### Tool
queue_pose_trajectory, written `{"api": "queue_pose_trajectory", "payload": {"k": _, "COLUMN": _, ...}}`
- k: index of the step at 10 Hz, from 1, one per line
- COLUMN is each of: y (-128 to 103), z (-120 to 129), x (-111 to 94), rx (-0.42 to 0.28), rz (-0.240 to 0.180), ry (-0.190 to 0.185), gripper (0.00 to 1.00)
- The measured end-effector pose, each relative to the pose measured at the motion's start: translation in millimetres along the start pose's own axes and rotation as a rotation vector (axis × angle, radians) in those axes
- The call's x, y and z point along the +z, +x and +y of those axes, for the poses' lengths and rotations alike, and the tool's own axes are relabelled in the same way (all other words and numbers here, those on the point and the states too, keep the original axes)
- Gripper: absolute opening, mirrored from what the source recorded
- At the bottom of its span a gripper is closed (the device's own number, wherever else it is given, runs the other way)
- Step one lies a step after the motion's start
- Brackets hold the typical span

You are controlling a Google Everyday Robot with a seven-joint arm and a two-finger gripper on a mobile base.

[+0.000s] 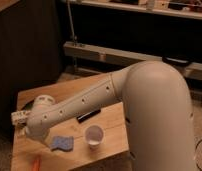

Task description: Place the pepper in the ceramic cup

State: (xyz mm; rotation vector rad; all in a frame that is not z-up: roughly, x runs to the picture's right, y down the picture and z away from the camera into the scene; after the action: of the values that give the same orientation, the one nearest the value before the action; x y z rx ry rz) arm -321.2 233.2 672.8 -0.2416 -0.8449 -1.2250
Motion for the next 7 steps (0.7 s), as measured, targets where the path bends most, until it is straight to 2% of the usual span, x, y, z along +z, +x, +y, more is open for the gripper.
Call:
{"api": "queue_pose_trajectory", "payload": {"k": 1, "y": -1.3, "z": -7.1, "x": 0.1, "rx": -0.136, "rz": 0.017, "ry": 0.003, "gripper": 0.8}}
{"api": "queue_pose_trajectory", "payload": {"k": 2, "y": 0.7, "z": -11.1, "x": -1.6, "rx": -0.239, "rz": 0.036, "ry": 0.005, "gripper": 0.8}}
{"api": "queue_pose_trajectory", "payload": {"k": 3, "y": 2.7, "z": -13.3, "x": -1.4, "rx": -0.294, "rz": 0.037, "ry": 0.002, "gripper": 0.8}}
{"api": "queue_pose_trajectory", "payload": {"k": 4, "y": 4.6, "z": -13.1, "x": 0.2, "rx": -0.308, "rz": 0.022, "ry": -0.011, "gripper": 0.8}}
{"api": "queue_pose_trajectory", "payload": {"k": 6, "y": 8.2, "z": -8.1, "x": 7.8, "rx": -0.316, "rz": -0.009, "ry": -0.095, "gripper": 0.8}}
{"api": "queue_pose_trajectory", "payload": {"k": 7, "y": 8.3, "z": -5.0, "x": 12.7, "rx": -0.317, "rz": -0.026, "ry": -0.175, "gripper": 0.8}}
